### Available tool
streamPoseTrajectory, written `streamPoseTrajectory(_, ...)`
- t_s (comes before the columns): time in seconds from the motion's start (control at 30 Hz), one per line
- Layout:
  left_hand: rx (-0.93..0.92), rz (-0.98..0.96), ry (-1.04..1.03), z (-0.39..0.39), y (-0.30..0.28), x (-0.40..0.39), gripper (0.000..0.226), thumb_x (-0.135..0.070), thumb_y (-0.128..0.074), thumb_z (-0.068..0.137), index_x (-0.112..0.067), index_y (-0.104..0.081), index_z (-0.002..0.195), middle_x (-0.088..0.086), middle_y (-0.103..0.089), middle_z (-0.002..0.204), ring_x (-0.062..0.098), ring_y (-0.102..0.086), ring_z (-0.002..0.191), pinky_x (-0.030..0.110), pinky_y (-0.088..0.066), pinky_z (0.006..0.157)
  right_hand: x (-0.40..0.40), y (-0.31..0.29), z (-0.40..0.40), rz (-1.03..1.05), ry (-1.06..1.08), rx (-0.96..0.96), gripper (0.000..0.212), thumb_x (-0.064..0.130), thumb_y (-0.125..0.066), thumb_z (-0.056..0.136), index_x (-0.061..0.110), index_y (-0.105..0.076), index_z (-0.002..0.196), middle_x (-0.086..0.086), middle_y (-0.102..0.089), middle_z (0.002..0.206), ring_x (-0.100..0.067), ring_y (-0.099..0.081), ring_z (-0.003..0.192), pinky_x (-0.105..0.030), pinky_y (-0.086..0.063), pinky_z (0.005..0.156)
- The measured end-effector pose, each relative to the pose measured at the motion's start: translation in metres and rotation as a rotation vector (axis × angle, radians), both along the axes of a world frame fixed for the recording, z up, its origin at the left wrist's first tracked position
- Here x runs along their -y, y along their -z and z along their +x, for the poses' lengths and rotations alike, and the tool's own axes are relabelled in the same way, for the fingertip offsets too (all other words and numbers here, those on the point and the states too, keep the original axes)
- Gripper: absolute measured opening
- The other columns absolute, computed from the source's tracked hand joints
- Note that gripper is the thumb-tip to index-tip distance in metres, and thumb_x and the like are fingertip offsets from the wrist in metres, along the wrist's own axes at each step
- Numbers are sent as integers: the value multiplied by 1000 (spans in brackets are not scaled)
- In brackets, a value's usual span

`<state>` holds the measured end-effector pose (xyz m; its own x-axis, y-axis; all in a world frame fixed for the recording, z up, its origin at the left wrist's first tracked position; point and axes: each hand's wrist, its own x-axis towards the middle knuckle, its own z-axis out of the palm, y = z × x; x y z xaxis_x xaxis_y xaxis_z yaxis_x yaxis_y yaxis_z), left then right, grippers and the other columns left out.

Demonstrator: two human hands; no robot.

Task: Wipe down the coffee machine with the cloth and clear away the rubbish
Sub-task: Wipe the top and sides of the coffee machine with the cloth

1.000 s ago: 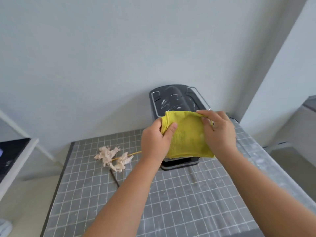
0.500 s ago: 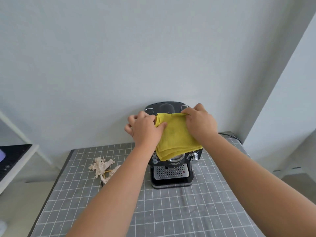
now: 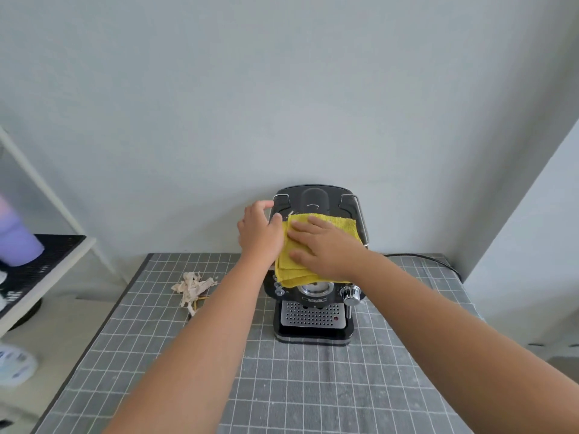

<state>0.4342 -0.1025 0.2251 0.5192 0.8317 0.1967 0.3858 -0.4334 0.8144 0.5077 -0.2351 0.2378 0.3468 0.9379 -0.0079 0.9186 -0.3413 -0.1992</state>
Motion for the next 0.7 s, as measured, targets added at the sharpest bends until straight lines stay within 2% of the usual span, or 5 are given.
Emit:
streamPoseTrajectory(0.2,84,-147,124,6,1,-17,35,-18,-39,98,-21,-52,131,0,-48,140,21,-39,133,41,-32,111,-16,-7,12,-74,2,-81,57,47,-36,98,28,-26,150,11,-15,160,-18,-5,149,-45,-9,121)
streamPoseTrajectory(0.33,76,-222,164,16,2,-21,40,-19,-37,99,-24,-48,137,-2,-47,145,18,-38,136,42,-30,113,-39,-5,24,-5,14,-126,46,34,-42,97,29,-43,143,13,-32,154,-18,-21,146,-43,-16,120)
streamPoseTrajectory(0.47,58,-216,199,22,2,-20,42,-19,-34,101,-22,-43,142,-1,-43,148,18,-38,137,34,-30,113,-55,-3,38,94,105,-161,39,26,-49,92,30,-59,130,4,-63,130,-22,-57,118,-36,-47,98)
streamPoseTrajectory(0.63,38,-216,165,22,10,-25,44,-17,-29,102,-26,-41,144,0,-45,147,19,-42,133,24,-33,98,-63,-11,47,124,262,-144,36,22,-44,97,22,-59,129,-5,-65,123,-24,-62,100,-31,-50,86)
streamPoseTrajectory(0.7,21,-211,133,21,12,-25,47,-15,-28,101,-27,-41,144,2,-49,143,21,-45,129,25,-35,92,-58,-14,42,119,297,-97,34,17,-40,97,17,-62,124,-9,-65,117,-25,-59,91,-30,-47,73)
